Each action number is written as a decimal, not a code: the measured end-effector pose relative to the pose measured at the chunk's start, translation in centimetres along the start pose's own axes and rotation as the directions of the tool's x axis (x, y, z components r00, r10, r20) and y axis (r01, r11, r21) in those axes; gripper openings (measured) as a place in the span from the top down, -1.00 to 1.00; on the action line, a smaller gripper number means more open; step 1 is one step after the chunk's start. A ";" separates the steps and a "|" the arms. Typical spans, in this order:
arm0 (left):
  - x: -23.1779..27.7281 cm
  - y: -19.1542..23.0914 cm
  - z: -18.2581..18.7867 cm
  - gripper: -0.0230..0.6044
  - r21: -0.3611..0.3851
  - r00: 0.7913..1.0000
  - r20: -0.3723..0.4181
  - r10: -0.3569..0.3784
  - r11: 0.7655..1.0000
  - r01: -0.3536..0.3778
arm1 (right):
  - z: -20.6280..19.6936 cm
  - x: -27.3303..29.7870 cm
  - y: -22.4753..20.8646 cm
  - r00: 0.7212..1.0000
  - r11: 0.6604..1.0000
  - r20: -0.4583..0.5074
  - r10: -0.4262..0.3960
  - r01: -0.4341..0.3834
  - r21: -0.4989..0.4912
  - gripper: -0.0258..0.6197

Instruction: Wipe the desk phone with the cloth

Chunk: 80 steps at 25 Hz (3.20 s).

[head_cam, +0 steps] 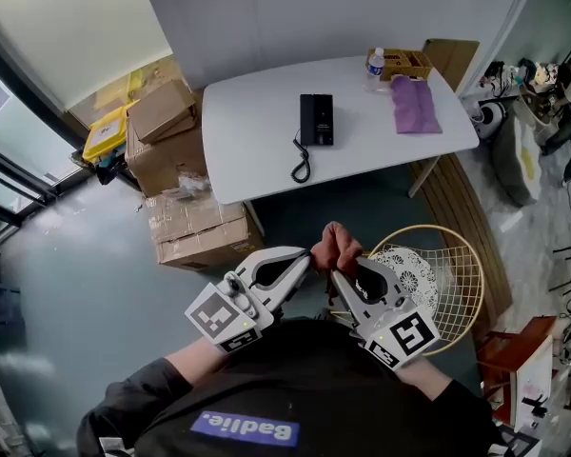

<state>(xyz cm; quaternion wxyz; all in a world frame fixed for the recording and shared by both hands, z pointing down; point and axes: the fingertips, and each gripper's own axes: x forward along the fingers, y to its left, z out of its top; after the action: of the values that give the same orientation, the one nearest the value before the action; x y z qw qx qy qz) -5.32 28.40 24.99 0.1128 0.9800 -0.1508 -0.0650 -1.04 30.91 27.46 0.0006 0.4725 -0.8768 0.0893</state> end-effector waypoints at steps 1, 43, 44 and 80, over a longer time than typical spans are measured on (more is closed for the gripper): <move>0.3 0.0 0.0 0.93 0.003 1.000 0.000 0.009 1.000 -0.009 | 0.1 -0.1 -0.3 1.000 1.000 0.001 0.010 -0.010 -0.002 0.70; 11.1 25.6 3.5 0.93 -0.084 0.994 0.010 -0.107 0.991 0.108 | 2.7 21.9 -17.2 0.985 0.994 -0.134 -0.109 0.110 0.002 0.70; 11.4 25.8 3.6 0.93 -0.088 0.995 0.010 -0.103 0.991 0.104 | 2.7 22.0 -17.6 0.985 0.994 -0.136 -0.106 0.107 0.002 0.70; 22.2 39.0 -4.9 0.93 -0.045 0.931 -0.015 0.364 0.930 -0.365 | -6.1 30.2 -38.9 0.953 0.988 -0.267 0.146 -0.155 -0.013 0.70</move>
<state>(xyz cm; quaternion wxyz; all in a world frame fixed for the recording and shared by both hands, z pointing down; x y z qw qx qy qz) 5.56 -13.72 37.00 0.1465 0.9322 -0.3280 -0.0431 13.97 -14.09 42.12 0.1192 0.3879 -0.9037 0.1365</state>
